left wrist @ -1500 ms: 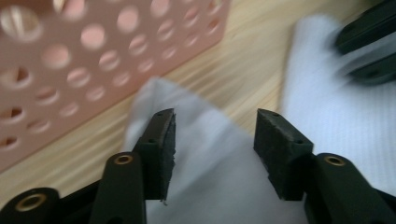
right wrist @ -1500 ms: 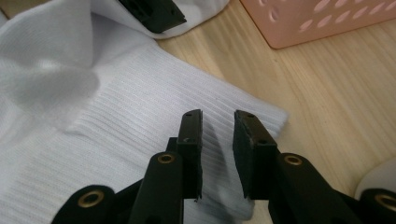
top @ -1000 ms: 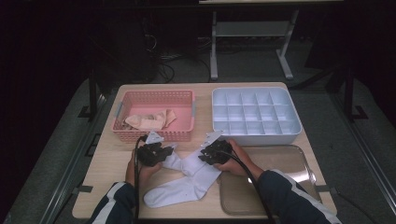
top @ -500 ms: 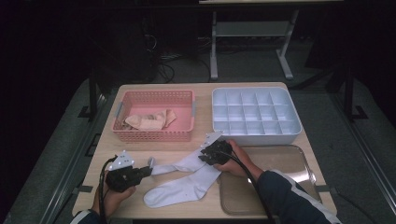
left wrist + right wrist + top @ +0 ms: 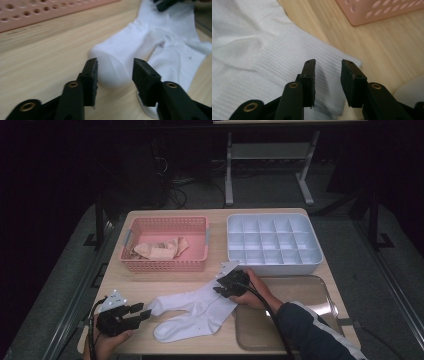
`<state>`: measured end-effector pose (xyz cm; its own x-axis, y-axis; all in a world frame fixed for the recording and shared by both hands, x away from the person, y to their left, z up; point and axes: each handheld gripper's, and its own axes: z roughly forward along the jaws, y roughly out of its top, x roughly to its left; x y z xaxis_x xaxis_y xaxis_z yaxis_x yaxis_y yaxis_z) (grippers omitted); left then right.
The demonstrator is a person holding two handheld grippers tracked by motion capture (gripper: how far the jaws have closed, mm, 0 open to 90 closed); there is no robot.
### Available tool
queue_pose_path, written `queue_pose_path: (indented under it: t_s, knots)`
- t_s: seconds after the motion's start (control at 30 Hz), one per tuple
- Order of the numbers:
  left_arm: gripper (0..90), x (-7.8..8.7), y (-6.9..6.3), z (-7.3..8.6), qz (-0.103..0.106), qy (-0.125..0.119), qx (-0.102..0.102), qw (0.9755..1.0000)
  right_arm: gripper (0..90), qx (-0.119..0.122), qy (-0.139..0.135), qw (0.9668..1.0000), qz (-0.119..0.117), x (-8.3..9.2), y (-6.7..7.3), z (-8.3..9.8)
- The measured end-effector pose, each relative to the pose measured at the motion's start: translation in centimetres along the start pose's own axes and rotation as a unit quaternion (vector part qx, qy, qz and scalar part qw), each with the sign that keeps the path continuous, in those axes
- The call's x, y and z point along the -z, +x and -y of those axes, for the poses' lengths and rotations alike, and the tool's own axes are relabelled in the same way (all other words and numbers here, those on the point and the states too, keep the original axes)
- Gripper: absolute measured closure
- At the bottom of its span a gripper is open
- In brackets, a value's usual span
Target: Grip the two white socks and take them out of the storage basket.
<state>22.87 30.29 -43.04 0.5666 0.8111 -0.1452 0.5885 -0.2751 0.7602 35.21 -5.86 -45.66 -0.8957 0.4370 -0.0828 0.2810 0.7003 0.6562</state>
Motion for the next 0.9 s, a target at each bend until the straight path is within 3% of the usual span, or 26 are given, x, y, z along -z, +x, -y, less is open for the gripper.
queue_pose_path:
  t_s: [0.1,0.23,0.3,0.33,0.4,0.57,0.67,0.8,0.9]
  knots:
    - [45.9,-0.1,0.7,-0.3,-0.019,0.000,0.010,0.9998,63.7,-0.002,-0.015,0.9999,0.006,0.5,-0.1,-0.2]
    - [37.3,-2.3,1.5,-0.7,-0.033,0.029,0.011,0.9990,61.1,-0.012,-0.017,0.9997,0.015,0.5,-0.4,-0.3]
    - [39.0,-3.2,1.6,-0.6,-0.030,0.044,0.005,0.9986,57.9,-0.018,-0.012,0.9996,0.020,0.2,-0.5,-0.2]
    - [38.8,-3.9,1.6,-0.6,-0.041,0.058,-0.007,0.9974,56.4,-0.020,-0.010,0.9995,0.020,0.1,-0.6,-0.2]
    - [38.7,-4.7,1.9,-0.4,-0.051,0.073,-0.004,0.9960,54.7,-0.025,-0.005,0.9994,0.023,-0.2,-0.8,-0.1]
    - [42.8,-4.8,2.1,-0.2,-0.067,0.062,-0.014,0.9957,53.9,-0.048,0.002,0.9988,0.011,-0.8,-1.2,0.2]
    - [52.8,-4.7,2.3,-0.1,-0.071,0.058,-0.019,0.9956,62.0,-0.055,0.001,0.9985,-0.005,-0.8,-1.3,0.3]
    - [77.5,-4.6,3.0,-0.2,-0.055,0.052,-0.007,0.9971,78.6,-0.041,-0.001,0.9990,-0.017,-0.8,-1.1,0.1]
    - [86.1,-4.6,3.2,-0.4,-0.045,0.051,-0.004,0.9977,80.9,-0.034,-0.009,0.9991,-0.024,-0.5,-0.8,-0.1]
